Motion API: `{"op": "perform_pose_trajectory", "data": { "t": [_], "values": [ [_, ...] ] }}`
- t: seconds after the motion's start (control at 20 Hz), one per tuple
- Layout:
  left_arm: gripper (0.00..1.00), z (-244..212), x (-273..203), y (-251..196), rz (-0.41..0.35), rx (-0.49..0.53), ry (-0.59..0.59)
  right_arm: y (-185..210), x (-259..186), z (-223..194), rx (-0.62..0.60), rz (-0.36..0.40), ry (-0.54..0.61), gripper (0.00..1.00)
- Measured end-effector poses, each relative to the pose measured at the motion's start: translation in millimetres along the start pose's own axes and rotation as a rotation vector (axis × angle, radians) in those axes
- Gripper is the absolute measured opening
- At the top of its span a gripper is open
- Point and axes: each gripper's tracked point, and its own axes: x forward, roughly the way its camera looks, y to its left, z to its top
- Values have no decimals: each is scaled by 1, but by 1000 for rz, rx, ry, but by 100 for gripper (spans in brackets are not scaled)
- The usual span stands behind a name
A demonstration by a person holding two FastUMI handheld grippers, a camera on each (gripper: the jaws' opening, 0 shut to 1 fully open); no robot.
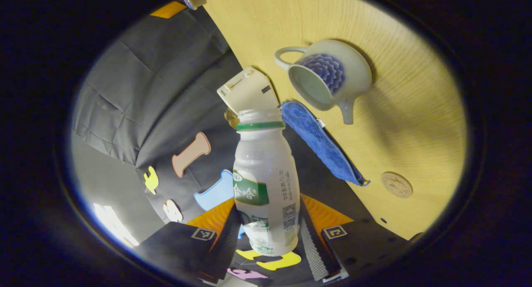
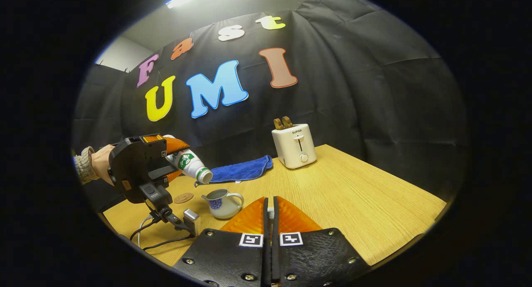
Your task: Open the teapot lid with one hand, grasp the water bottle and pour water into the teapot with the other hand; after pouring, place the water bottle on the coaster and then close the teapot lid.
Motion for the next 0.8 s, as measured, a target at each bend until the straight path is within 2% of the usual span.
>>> {"op": "perform_pose_trajectory", "data": {
  "t": [0.15, 0.25, 0.3, 0.35, 0.4, 0.45, 0.5, 0.55, 0.6, 0.65, 0.8],
  "values": [
    [84, -2, 2, -2, -7, -22, 1, -1, -1, -1, 0, -2, 2, 0],
    [84, -3, 3, -8, -23, -88, 6, -1, -2, 0, -5, -6, 5, 0],
    [84, -2, 3, -13, -33, -130, 9, -1, -2, 0, -7, -8, 6, 0],
    [78, -3, 3, -18, -46, -177, 14, -2, -2, -1, -9, -10, 7, 0],
    [84, -2, 3, -24, -55, -229, 21, -1, -2, 0, -11, -11, 8, 0],
    [84, -1, 2, -29, -61, -281, 30, 0, -3, 1, -14, -11, 9, 0],
    [78, 1, 1, -34, -69, -333, 40, 1, -4, 2, -19, -12, 8, 0],
    [84, 2, 1, -38, -75, -384, 46, 2, -5, 2, -24, -12, 8, 0],
    [84, 5, 1, -43, -82, -433, 52, 3, -5, 3, -30, -13, 8, 0],
    [78, 6, 1, -48, -90, -481, 61, 4, -6, 4, -37, -13, 9, 0],
    [78, 10, -6, -60, -116, -666, 102, 9, -4, 5, -44, -9, 10, 0]
  ]
}}
